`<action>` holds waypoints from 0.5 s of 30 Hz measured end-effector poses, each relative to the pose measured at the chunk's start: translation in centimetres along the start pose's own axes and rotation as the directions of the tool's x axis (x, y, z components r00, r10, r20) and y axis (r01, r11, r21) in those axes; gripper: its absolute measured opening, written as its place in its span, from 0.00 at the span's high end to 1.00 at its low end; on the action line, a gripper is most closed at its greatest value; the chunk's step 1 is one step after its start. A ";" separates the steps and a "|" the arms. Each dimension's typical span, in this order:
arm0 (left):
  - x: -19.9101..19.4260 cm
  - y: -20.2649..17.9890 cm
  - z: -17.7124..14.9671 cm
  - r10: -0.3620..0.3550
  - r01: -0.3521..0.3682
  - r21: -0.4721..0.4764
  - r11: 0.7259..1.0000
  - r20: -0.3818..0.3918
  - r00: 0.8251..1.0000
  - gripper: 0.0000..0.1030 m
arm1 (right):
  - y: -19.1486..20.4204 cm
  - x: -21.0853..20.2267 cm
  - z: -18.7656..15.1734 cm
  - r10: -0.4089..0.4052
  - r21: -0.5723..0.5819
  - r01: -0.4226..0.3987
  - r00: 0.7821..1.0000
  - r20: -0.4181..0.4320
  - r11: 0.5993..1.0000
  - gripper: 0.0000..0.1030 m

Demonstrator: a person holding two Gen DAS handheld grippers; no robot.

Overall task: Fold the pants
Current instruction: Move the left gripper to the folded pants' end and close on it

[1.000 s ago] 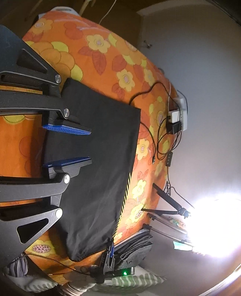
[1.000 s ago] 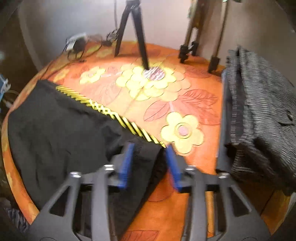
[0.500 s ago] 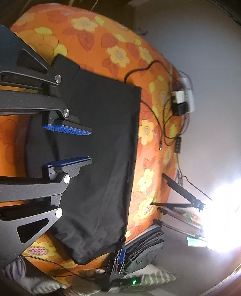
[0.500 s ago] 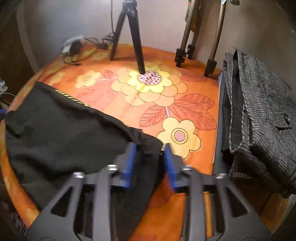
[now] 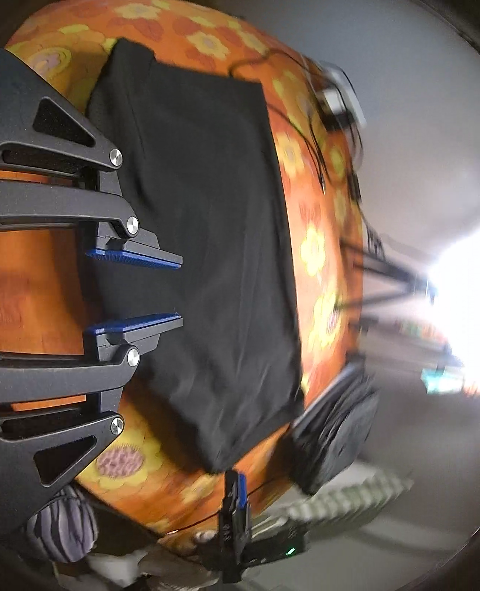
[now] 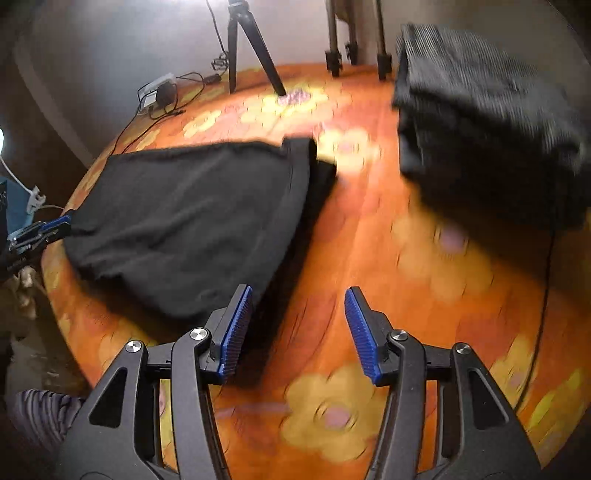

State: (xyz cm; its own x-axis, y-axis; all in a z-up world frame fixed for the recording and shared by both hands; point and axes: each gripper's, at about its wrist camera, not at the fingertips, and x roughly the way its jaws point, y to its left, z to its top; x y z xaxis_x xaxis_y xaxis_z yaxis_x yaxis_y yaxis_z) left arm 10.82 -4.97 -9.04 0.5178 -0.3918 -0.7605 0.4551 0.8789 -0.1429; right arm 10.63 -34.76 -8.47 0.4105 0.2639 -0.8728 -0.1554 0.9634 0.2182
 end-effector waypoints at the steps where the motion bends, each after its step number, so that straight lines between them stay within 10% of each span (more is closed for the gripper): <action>1: 0.1 -0.6 0.0 -0.013 0.013 0.019 1.000 -0.004 1.000 0.78 | -0.2 0.0 -0.4 0.014 0.025 -0.014 1.000 0.001 1.000 0.45; 15: 6.2 -16.4 1.6 -0.106 0.144 0.451 0.881 -0.108 0.988 0.61 | -2.0 -1.7 -1.3 0.109 0.189 -0.120 0.992 0.066 0.975 0.44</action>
State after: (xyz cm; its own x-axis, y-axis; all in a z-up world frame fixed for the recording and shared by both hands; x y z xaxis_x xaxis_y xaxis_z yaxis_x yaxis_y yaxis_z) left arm 7.75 -22.24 -10.35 0.3854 -0.4510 -0.8050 0.8020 0.5952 0.0505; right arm 9.10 -37.25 -7.96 0.4499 0.3699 -0.8129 -0.0306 0.9161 0.3999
